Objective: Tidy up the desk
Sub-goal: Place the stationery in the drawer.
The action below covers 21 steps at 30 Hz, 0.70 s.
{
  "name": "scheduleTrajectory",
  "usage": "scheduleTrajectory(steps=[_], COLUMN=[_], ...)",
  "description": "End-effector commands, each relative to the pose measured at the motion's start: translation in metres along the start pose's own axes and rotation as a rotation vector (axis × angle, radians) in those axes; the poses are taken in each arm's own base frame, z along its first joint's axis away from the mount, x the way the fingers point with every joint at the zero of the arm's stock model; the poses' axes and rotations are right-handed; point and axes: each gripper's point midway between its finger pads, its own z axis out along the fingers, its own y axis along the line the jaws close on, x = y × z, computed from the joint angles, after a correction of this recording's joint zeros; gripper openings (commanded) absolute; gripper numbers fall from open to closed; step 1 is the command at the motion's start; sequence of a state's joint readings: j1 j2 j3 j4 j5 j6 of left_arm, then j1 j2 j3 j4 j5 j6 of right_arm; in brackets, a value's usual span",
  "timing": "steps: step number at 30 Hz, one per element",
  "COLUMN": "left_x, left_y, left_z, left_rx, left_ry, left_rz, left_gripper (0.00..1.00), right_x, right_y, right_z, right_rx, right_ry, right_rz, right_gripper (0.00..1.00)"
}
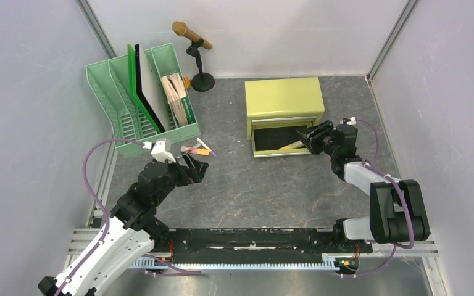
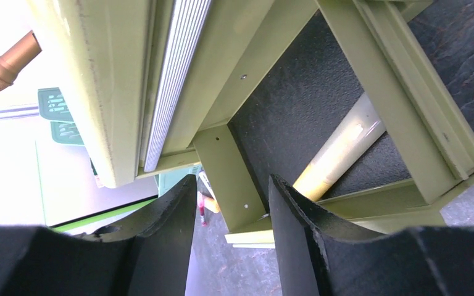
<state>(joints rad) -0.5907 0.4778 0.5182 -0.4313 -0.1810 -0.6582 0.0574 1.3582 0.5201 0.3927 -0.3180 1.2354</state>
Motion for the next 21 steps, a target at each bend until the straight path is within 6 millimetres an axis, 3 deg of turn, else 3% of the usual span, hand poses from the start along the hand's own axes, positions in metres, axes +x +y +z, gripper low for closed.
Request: scheduleTrajectory(steps=[1, 8, 12, 21], left_x=[-0.005, 0.017, 0.038, 0.072], left_y=[-0.004, 0.011, 0.027, 0.06], left_z=[-0.002, 0.005, 0.009, 0.02], left_rx=[-0.001, -0.064, -0.145, -0.332], left_ry=[-0.009, 0.077, 0.178, 0.349], left_rz=[-0.042, -0.011, 0.015, 0.072], left_gripper=[1.0, 1.0, 1.0, 1.0], right_x=[-0.009, -0.005, 0.007, 0.009], right_y=[0.028, 0.024, 0.005, -0.046], right_z=[0.0, -0.009, -0.017, -0.045], right_rx=[-0.094, -0.125, -0.097, 0.048], right_ry=[-0.007, 0.029, 0.076, 0.079], right_rz=[-0.021, -0.102, -0.159, -0.331], right_gripper=[0.52, 0.52, 0.52, 0.52])
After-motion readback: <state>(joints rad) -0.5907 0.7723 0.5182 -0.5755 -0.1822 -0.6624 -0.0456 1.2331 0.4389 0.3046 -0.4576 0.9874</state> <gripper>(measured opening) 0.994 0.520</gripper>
